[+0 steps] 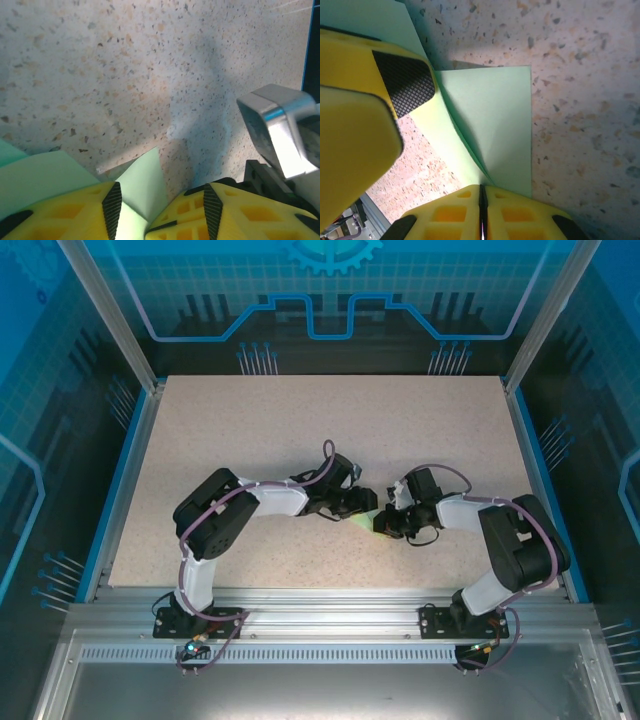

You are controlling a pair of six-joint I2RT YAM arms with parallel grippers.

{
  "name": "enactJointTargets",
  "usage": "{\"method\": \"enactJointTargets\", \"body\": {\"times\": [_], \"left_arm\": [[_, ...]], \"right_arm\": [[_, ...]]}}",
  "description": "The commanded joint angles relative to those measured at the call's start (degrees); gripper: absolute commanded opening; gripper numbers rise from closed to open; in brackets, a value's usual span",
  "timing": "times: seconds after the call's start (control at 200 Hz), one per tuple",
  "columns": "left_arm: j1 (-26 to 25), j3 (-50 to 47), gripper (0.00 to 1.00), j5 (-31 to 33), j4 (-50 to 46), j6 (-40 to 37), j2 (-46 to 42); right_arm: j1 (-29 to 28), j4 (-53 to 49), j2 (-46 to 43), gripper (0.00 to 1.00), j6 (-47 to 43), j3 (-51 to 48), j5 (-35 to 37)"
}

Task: Fold a paper plane with a square sheet of paper (pick it up from the middle)
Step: Fold the wing for the fifth time at the center of the table.

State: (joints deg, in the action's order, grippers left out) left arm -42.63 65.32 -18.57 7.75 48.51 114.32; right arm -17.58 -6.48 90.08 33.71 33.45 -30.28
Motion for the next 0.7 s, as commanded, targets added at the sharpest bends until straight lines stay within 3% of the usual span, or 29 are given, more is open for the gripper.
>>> {"method": "enactJointTargets", "body": {"times": [0.0,0.33,0.475,0.695], "left_arm": [[1.17,1.84,0.53,-0.94,-2.89,-3.31,-3.67],[1.53,-6.08,0.59,-0.74,1.93,-2.01,-11.98],[0.19,-9.06,0.59,-0.97,6.73,-0.45,-11.38],[-1.22,-9.90,0.58,5.18,7.56,0.06,-8.59]], "right_arm": [[-0.34,-1.81,2.64,0.08,0.89,-1.19,2.77],[-0.37,-0.57,3.89,0.08,1.96,-0.52,1.63],[-0.35,-0.64,4.29,0.08,2.10,-0.34,1.78],[-0.43,-0.39,4.75,0.08,2.24,-0.48,1.91]]}}
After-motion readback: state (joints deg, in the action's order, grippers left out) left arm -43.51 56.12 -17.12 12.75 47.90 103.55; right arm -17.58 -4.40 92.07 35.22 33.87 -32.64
